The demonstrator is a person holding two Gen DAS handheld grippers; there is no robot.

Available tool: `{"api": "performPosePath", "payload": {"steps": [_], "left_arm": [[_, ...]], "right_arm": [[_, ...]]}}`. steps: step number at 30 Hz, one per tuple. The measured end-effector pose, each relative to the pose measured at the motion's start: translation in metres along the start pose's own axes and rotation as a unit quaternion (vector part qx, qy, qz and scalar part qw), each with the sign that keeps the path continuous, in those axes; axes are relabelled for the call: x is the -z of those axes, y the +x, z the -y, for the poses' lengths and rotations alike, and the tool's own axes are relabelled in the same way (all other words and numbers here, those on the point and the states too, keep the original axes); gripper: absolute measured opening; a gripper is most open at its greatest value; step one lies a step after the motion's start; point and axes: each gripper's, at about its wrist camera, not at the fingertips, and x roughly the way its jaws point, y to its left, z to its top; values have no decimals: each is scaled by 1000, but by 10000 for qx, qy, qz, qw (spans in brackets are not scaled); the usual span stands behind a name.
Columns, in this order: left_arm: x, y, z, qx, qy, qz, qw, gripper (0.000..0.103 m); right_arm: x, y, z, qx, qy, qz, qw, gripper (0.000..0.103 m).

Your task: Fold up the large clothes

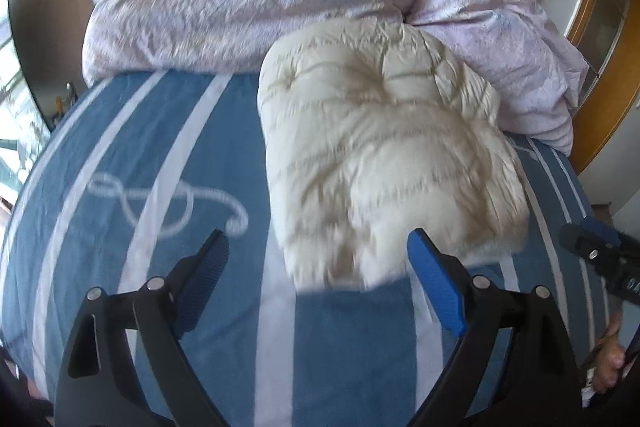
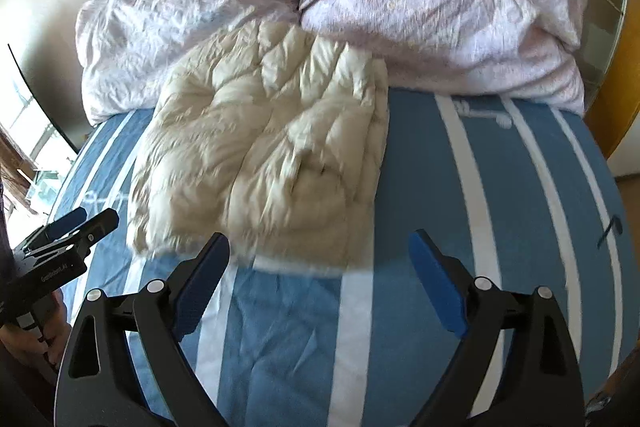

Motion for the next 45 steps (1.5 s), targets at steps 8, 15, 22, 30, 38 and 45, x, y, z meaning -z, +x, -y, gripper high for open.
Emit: {"api": "performPosePath", "payload": {"steps": [8,15,22,30,38,45], "left_arm": [[37,-23,10,-70,48,-93,9999,90],[54,-33,7,153,51,-128,9998,90],[62,-37,2,746,-157,-192,9969,90],[69,-41,8,920,-125,-245,9954,90],[73,-44,13,949,-91,-226,9952,90],[75,-46,13,970,-102,-219,9950,90]], "right_arm": [[33,-14,-15,-36,-48,31,10000,93],[51,-17,-22,-181,52,-1,9998,93],[63,-20,-18,-389,244,-101,9989,93],[70,-24,-23,-406,173,-94,9990,93],[74,-28,-24,-399,173,-74,9990,93],[77,-29,-23,-401,191,-79,9990,93]]}}
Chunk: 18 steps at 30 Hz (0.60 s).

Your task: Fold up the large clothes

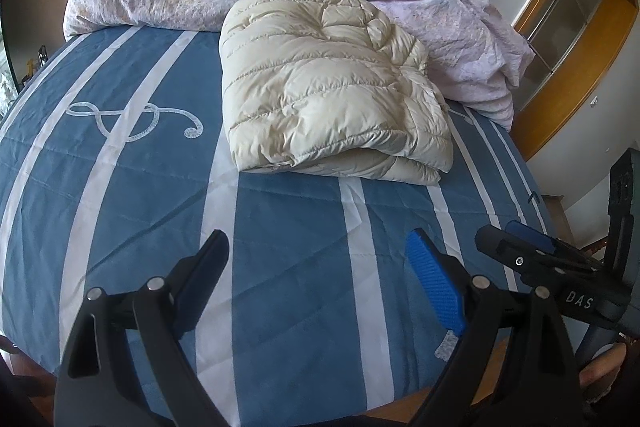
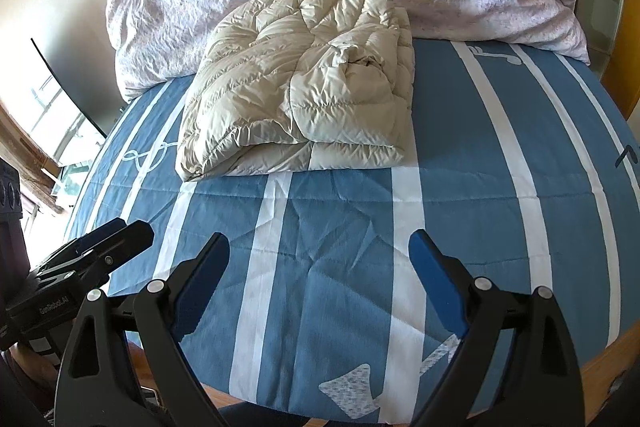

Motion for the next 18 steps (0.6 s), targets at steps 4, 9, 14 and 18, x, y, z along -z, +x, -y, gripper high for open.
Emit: {"api": "performPosePath", "payload": {"steps": [4,9,14,18], "left_arm": [[1,0,0,11,-17,-1,10000,90],[2,-1,1,28,-15,0,10000,90],[4,0,3,49,-25,7,10000,90],[4,0,2,47,-28,6,10000,90]], "right_arm": [[1,-1,0,0,-1,6,10000,93],[1,-1,1,-3,-9,-2,10000,93],[2,-2,1,6,-12,6,10000,93],[2,-2,1,1,2,-2,10000,93]]}}
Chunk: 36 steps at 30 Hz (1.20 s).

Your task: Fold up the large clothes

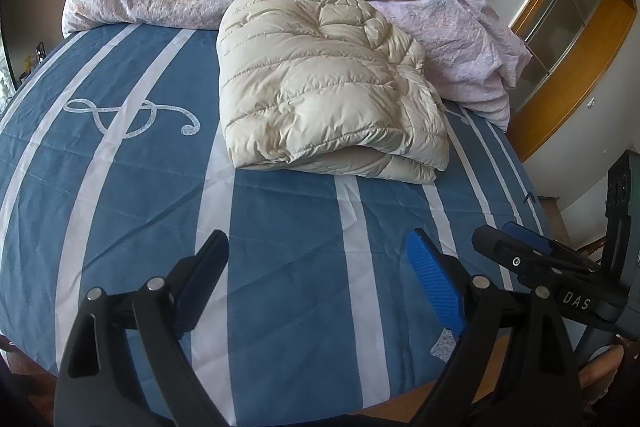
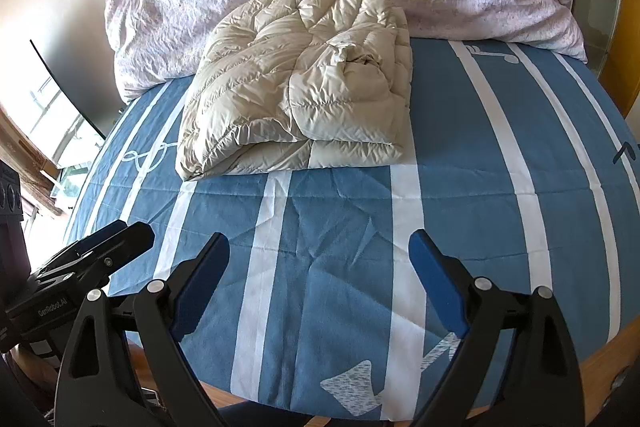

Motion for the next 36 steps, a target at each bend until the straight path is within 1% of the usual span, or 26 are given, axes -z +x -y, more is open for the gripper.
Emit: {"api": "performPosePath", "payload": {"steps": [36], "left_arm": [[1,1,-2,-27,-46,-41,10000,90]], "right_arm": [[1,0,-2,15,19,1,10000,93]]}}
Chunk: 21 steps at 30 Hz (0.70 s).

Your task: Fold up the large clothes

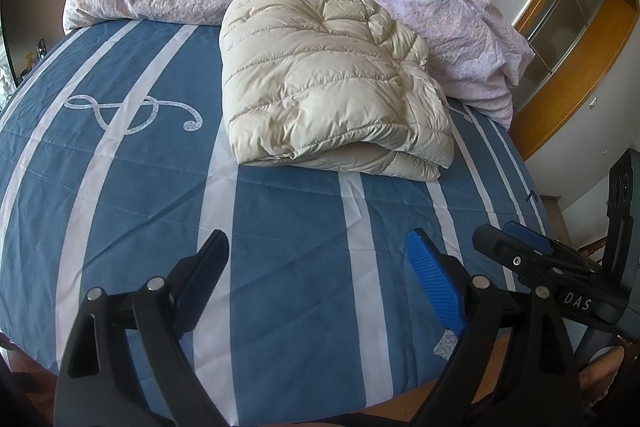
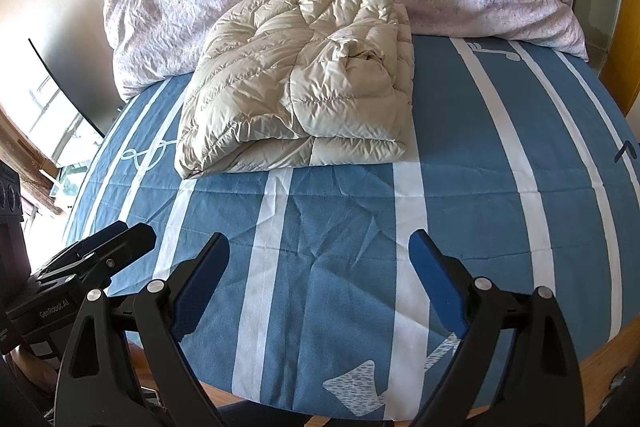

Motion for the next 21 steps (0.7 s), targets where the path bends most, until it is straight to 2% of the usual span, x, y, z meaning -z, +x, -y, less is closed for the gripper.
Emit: {"api": "performPosePath", "payload": {"steps": [21], "left_arm": [[0,0,-1,9,4,-9,10000,90]], "right_arm": [[0,0,0,-2,10,0,10000,93]]}}
